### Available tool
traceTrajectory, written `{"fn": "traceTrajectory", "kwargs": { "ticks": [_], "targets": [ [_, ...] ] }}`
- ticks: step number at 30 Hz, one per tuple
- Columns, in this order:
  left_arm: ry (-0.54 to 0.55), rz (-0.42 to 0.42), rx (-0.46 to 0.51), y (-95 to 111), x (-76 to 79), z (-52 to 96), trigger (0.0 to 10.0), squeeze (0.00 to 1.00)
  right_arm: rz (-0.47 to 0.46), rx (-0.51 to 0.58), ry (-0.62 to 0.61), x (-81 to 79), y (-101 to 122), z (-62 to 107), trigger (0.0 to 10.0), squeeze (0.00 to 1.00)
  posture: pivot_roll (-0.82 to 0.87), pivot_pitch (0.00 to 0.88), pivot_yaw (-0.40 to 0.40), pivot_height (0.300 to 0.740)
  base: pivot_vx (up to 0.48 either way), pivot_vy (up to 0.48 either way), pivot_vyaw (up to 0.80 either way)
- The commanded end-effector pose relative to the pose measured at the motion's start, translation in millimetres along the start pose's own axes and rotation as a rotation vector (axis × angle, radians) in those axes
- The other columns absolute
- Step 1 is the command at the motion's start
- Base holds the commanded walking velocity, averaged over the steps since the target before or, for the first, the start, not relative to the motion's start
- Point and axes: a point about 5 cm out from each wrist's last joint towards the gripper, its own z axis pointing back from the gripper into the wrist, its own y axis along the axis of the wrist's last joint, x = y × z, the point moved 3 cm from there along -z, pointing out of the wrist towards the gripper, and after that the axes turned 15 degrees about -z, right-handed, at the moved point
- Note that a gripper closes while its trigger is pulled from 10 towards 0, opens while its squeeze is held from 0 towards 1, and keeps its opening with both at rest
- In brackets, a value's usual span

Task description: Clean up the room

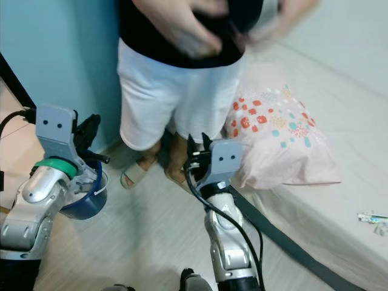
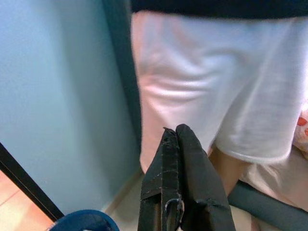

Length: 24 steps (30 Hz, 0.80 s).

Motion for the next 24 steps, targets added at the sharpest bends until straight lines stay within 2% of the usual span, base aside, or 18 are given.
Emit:
{"fn": "traceTrajectory", "kwargs": {
  "ticks": [1,13,24],
  "targets": [
    [0.003,-0.008,-0.006,-2.5,1.8,0.2,10.0,0.00,-0.016,0.008,-0.006,-0.1,2.9,-0.1,10.0,0.00,0.05,0.096,0.025,0.740,0.000,0.000,0.00],
    [-0.039,-0.004,-0.013,-1.2,12.6,4.8,10.0,0.00,-0.006,-0.031,0.002,1.0,-5.2,5.3,10.0,0.00,0.04,0.079,0.023,0.740,0.000,0.000,0.00],
    [-0.079,-0.019,-0.050,-18.6,21.2,14.5,10.0,0.00,0.008,-0.065,-0.002,5.4,-13.4,9.6,10.0,0.00,0.04,0.079,0.018,0.740,0.000,0.000,0.00]
  ]
}}
